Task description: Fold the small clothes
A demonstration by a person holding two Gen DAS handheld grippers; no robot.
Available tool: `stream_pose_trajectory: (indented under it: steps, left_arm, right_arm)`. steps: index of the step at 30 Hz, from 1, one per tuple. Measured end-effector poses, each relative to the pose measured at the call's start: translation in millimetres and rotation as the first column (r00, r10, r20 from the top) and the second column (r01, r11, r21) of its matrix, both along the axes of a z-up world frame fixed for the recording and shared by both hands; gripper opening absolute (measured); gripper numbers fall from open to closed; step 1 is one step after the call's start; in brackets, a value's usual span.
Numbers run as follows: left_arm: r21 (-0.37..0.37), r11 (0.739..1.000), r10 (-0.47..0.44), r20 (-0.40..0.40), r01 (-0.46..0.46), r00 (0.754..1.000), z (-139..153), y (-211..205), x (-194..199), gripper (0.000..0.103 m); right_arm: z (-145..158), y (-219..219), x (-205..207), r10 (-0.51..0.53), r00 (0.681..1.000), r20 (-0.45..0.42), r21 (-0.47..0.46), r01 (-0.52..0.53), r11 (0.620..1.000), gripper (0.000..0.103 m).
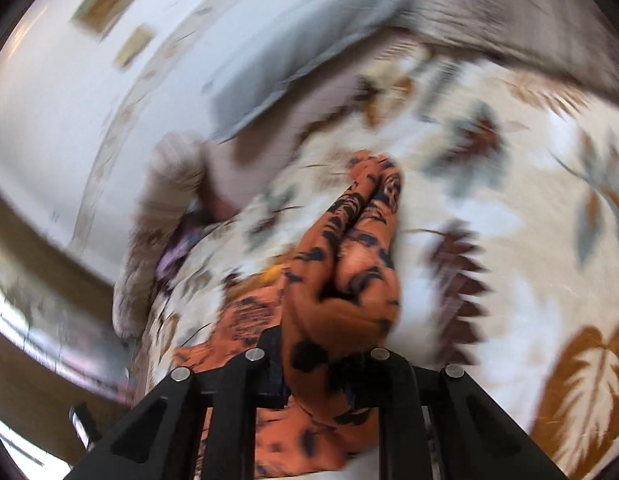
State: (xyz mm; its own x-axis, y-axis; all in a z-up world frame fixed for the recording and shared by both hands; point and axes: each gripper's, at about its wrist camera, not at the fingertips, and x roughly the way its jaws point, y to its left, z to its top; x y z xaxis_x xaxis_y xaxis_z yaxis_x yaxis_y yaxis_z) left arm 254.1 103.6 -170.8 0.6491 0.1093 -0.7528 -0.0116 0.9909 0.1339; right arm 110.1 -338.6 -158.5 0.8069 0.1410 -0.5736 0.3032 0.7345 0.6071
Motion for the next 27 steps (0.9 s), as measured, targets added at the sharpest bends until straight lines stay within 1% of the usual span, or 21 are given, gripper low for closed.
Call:
stream_pose_trajectory:
  steps: [2, 4, 7, 8, 10, 11, 12, 13, 14, 15, 16, 17, 18, 19, 20, 22, 23, 25, 26, 27]
  left_arm:
    - [-0.035, 0.998, 0.059, -0.017, -0.060, 0.998, -3, 23, 3, 0.103]
    - [-0.057, 0.994, 0.092, -0.029, -0.094, 0.995, -5, 36, 3, 0.103]
    - [-0.045, 0.994, 0.103, -0.013, -0.104, 0.995, -5, 44, 1, 0.103]
    - [-0.035, 0.994, 0.100, -0.005, -0.100, 0.995, -5, 46, 0, 0.103]
    - [-0.024, 0.994, 0.106, 0.001, -0.106, 0.994, -4, 50, -1, 0.103]
    - [-0.025, 0.993, 0.116, 0.000, -0.116, 0.993, -4, 53, -1, 0.103]
    - [-0.038, 0.991, 0.127, -0.005, -0.127, 0.992, -4, 59, 0, 0.103]
    - [-0.050, 0.990, 0.135, -0.011, -0.135, 0.991, -5, 65, -1, 0.103]
    - [-0.066, 0.987, 0.147, -0.018, -0.148, 0.989, -6, 70, -1, 0.103]
    - [-0.073, 0.985, 0.155, -0.020, -0.156, 0.988, -6, 75, -2, 0.103]
    - [-0.077, 0.984, 0.161, -0.022, -0.162, 0.987, -7, 77, -3, 0.103]
    - [-0.080, 0.983, 0.165, -0.023, -0.166, 0.986, -8, 79, -4, 0.103]
    - [-0.083, 0.983, 0.163, -0.021, -0.164, 0.986, -8, 79, -5, 0.103]
    - [-0.086, 0.984, 0.156, -0.019, -0.157, 0.988, -8, 79, -5, 0.103]
    - [-0.089, 0.985, 0.147, -0.015, -0.147, 0.989, -8, 77, -7, 0.103]
    - [-0.103, 0.988, 0.113, 0.003, -0.112, 0.994, -5, 68, -11, 0.103]
    - [-0.116, 0.989, 0.094, 0.013, -0.092, 0.995, -3, 64, -13, 0.103]
    - [-0.154, 0.988, 0.034, 0.043, -0.026, 0.998, 3, 51, -19, 0.103]
    - [-0.168, 0.986, 0.004, 0.060, 0.006, 0.998, 6, 44, -23, 0.103]
    - [-0.179, 0.983, -0.029, 0.078, 0.043, 0.996, 9, 35, -28, 0.103]
  right_arm:
    - [14, 34, 15, 0.064, 0.998, 0.012, -0.025, -0.063, 0.998, 0.019]
    - [21, 69, 27, 0.117, 0.993, 0.016, -0.036, -0.117, 0.993, 0.019]
    - [17, 124, 41, 0.196, 0.981, -0.001, -0.031, -0.196, 0.980, 0.019]
    - [11, 151, 47, 0.238, 0.971, -0.018, -0.030, -0.239, 0.971, 0.019]
    - [-2, 189, 52, 0.309, 0.950, -0.055, -0.036, -0.311, 0.950, 0.019]
    - [-13, 212, 56, 0.357, 0.931, -0.083, -0.035, -0.360, 0.932, 0.019]
    - [-21, 225, 57, 0.386, 0.917, -0.100, -0.026, -0.391, 0.920, 0.019]
    - [-35, 245, 60, 0.433, 0.892, -0.126, 0.002, -0.437, 0.900, 0.019]
    - [-46, 257, 62, 0.464, 0.874, -0.145, 0.018, -0.466, 0.884, 0.019]
    - [-54, 264, 63, 0.481, 0.861, -0.165, 0.014, -0.486, 0.874, 0.019]
    - [-62, 270, 63, 0.503, 0.843, -0.191, 0.005, -0.512, 0.859, 0.023]
    - [-67, 271, 62, 0.509, 0.836, -0.207, -0.001, -0.520, 0.854, 0.023]
    - [-69, 267, 59, 0.510, 0.837, -0.199, 0.005, -0.519, 0.855, 0.023]
    - [-67, 262, 55, 0.520, 0.835, -0.182, 0.023, -0.525, 0.851, 0.030]
    - [-65, 255, 53, 0.546, 0.822, -0.162, 0.058, -0.545, 0.837, 0.050]
    - [-60, 250, 45, 0.605, 0.788, -0.113, 0.115, -0.594, 0.796, 0.085]
    - [-54, 244, 38, 0.621, 0.780, -0.075, 0.120, -0.611, 0.783, 0.085]
    - [-43, 230, 24, 0.624, 0.781, -0.025, 0.074, -0.621, 0.781, 0.085]
    - [-38, 218, 17, 0.612, 0.790, 0.000, 0.055, -0.612, 0.789, 0.084]
    - [-34, 203, 10, 0.586, 0.810, 0.021, 0.041, -0.586, 0.809, 0.083]
